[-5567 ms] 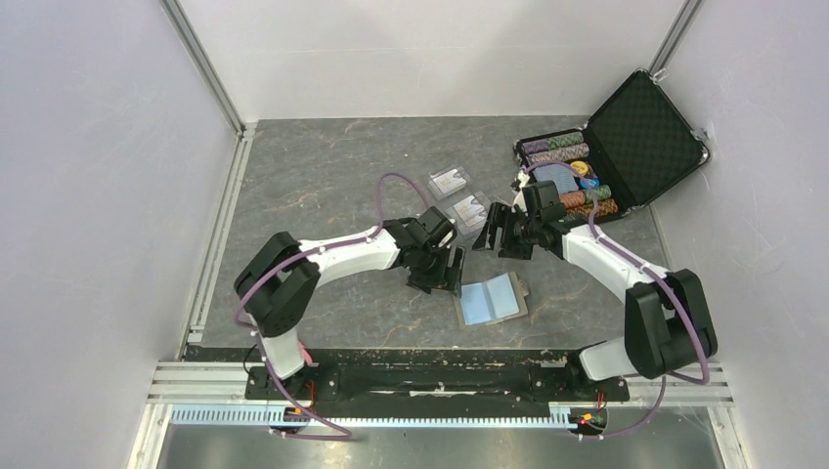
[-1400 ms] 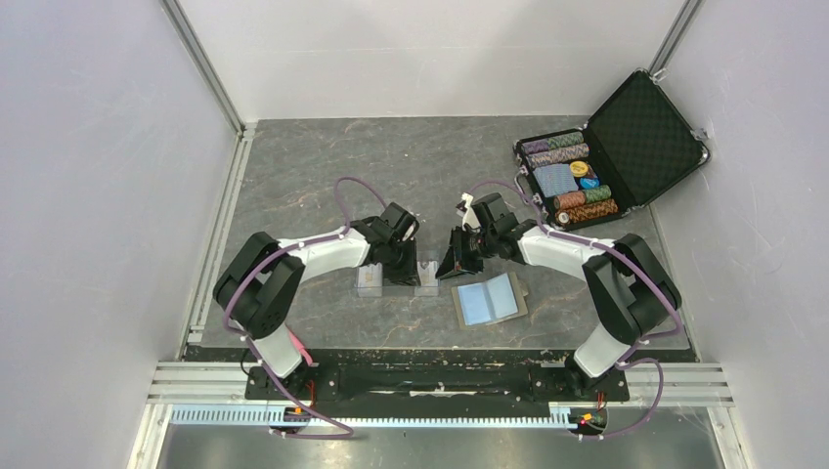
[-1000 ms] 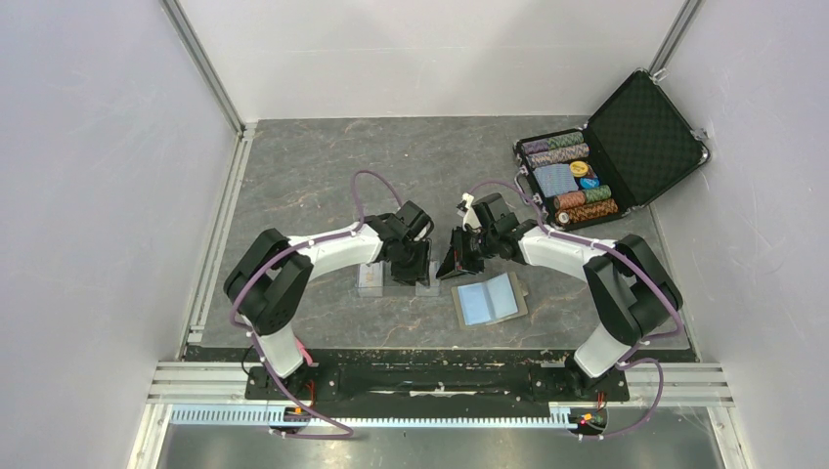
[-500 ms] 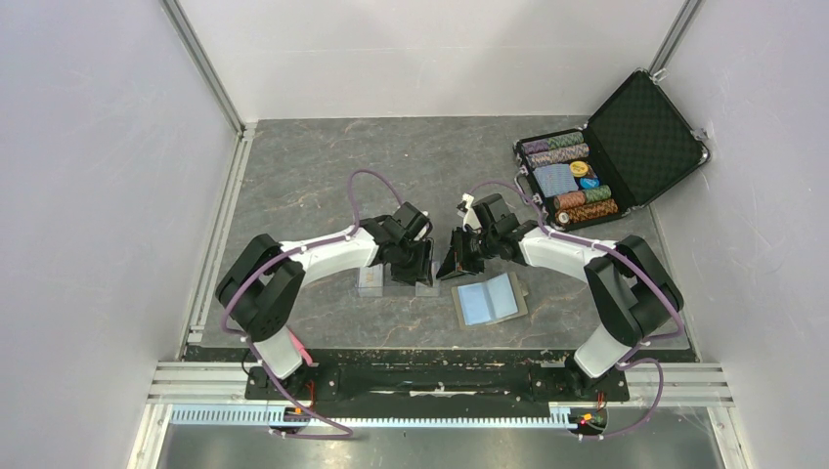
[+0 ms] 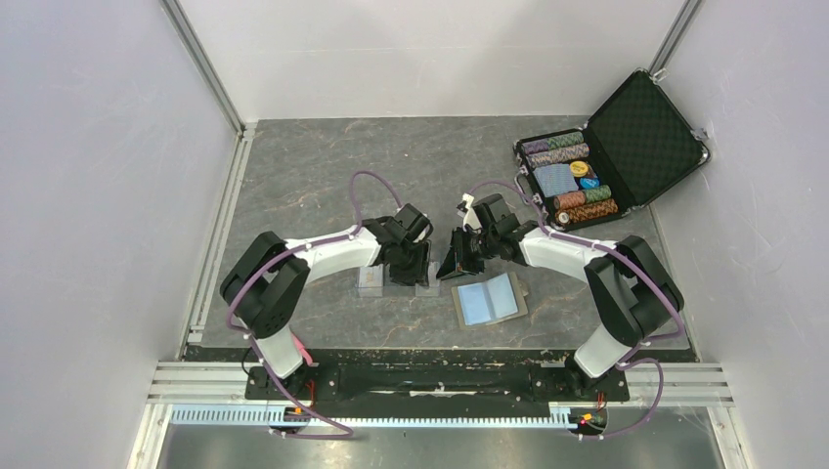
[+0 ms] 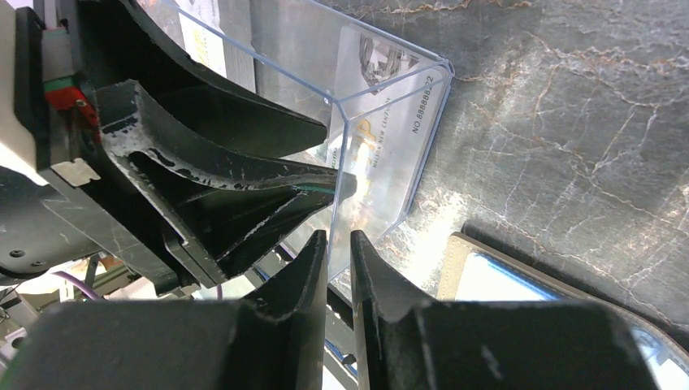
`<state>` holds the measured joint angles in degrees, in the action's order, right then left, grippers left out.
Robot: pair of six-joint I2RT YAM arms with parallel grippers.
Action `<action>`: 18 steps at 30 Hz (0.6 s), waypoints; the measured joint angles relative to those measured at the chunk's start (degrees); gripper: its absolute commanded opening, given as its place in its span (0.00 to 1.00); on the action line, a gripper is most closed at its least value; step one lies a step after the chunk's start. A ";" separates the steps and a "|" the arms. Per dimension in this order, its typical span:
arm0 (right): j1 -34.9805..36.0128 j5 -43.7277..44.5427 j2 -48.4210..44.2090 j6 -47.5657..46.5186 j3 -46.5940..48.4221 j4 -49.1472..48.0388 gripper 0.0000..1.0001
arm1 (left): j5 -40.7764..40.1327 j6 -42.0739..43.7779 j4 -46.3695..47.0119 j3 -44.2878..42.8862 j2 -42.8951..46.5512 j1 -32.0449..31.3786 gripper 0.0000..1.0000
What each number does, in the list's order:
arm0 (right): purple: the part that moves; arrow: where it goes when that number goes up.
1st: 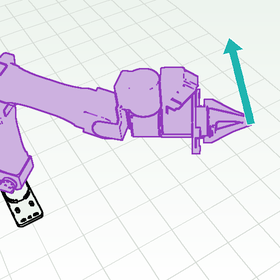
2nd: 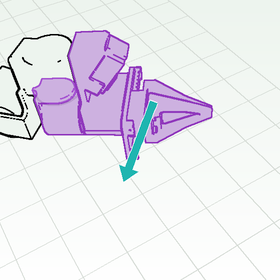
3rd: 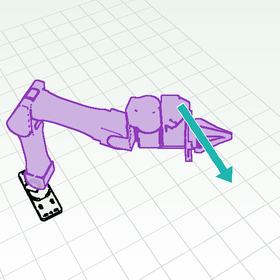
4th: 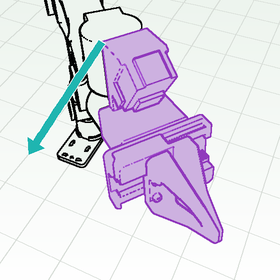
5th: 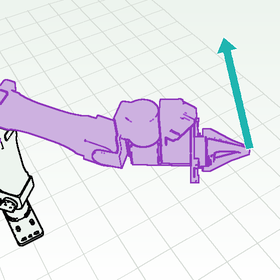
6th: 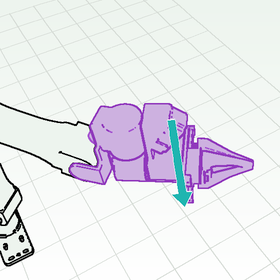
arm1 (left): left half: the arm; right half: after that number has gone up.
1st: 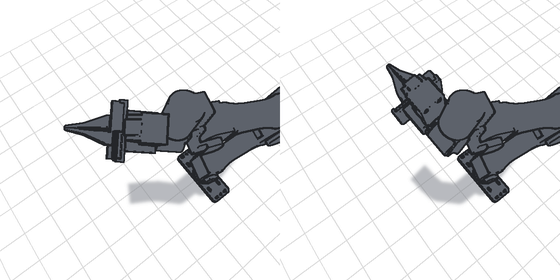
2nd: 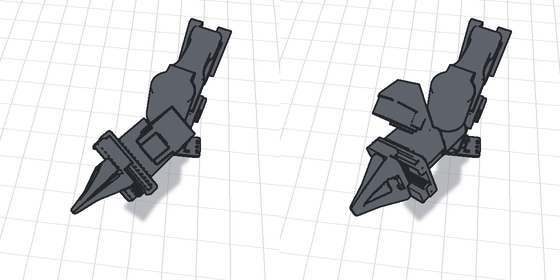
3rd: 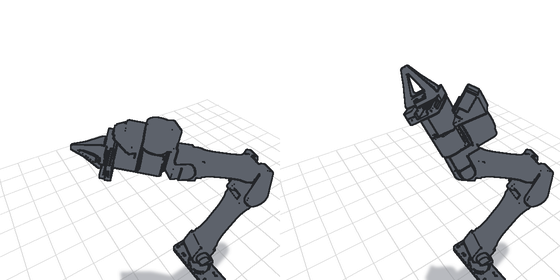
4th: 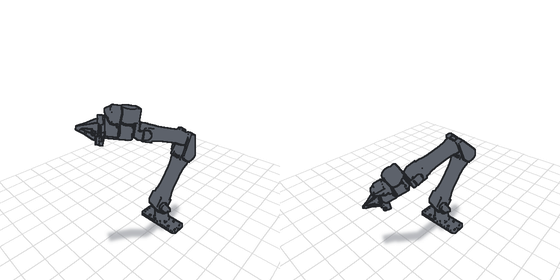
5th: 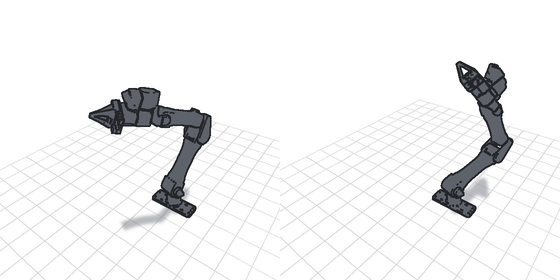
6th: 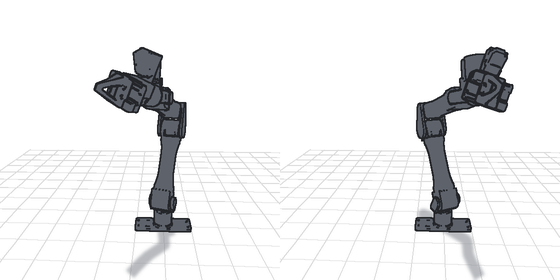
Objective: Put the credit cards into the card holder
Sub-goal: Pick up the credit card from the storage box.
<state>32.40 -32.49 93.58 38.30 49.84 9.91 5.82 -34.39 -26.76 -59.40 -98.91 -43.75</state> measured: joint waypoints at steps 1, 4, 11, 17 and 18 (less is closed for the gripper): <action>0.00 0.04 0.00 0.00 -0.04 0.00 0.16 | 0.09 0.00 -0.22 -0.26 -0.31 0.00 0.45; 0.00 0.02 -0.02 -0.02 -0.07 -0.09 0.16 | 0.04 0.00 -0.37 -1.05 -0.94 0.00 0.33; 0.00 -0.02 -0.09 -0.39 -0.07 0.04 0.16 | -1.25 0.02 -2.38 -2.05 -1.55 0.15 0.19; 0.00 -0.02 -0.11 -0.42 -0.07 0.04 0.16 | -2.38 0.02 -4.52 -3.50 -1.79 0.00 0.21; 0.00 -0.02 -0.09 -0.44 -0.07 0.04 0.16 | -2.60 0.02 -4.85 -3.78 -1.86 -0.07 0.25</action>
<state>32.40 -32.51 93.49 37.87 49.78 9.96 3.22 -34.37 -31.62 -63.18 -100.77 -43.81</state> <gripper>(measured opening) 0.165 0.188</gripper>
